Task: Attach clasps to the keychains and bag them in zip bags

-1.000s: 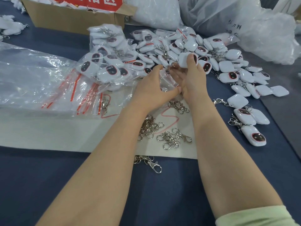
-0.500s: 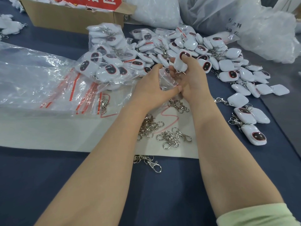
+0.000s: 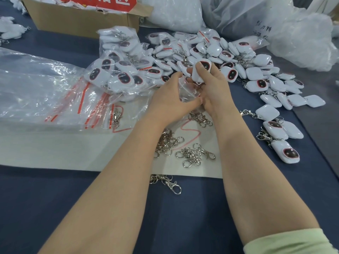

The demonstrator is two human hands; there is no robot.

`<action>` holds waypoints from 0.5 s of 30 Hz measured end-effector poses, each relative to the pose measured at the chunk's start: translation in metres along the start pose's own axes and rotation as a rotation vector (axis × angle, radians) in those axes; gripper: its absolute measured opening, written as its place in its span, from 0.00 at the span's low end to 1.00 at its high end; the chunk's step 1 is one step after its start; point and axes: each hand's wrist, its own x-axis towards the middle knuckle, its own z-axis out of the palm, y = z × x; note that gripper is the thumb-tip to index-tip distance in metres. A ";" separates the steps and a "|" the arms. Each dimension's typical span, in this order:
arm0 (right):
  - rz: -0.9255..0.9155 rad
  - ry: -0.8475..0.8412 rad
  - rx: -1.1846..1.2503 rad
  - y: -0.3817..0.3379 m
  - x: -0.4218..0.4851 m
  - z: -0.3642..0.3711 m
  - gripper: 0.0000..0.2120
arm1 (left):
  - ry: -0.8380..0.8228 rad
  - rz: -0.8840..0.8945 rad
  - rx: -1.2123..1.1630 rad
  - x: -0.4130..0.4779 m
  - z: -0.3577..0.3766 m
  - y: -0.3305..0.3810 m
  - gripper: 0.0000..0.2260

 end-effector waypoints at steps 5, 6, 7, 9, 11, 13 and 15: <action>0.072 0.032 0.003 -0.002 -0.002 0.002 0.13 | 0.001 0.012 -0.002 0.000 0.000 0.000 0.34; 0.068 0.017 -0.035 -0.002 -0.003 0.002 0.12 | -0.003 0.010 -0.008 0.000 0.000 0.000 0.34; 0.057 -0.002 -0.067 -0.002 -0.005 0.002 0.11 | -0.006 0.010 -0.013 0.000 -0.001 0.000 0.34; 0.030 -0.031 -0.101 -0.002 -0.007 0.002 0.10 | -0.005 0.010 -0.020 -0.001 -0.001 0.001 0.33; 0.022 -0.034 -0.109 -0.004 -0.009 0.002 0.10 | -0.006 0.010 -0.024 -0.001 -0.001 0.001 0.33; 0.033 -0.029 -0.100 -0.005 -0.010 0.003 0.12 | -0.006 0.010 -0.029 0.000 -0.001 0.001 0.33; 0.049 -0.029 -0.083 -0.006 -0.011 0.004 0.14 | -0.007 0.004 -0.030 0.000 -0.001 0.000 0.33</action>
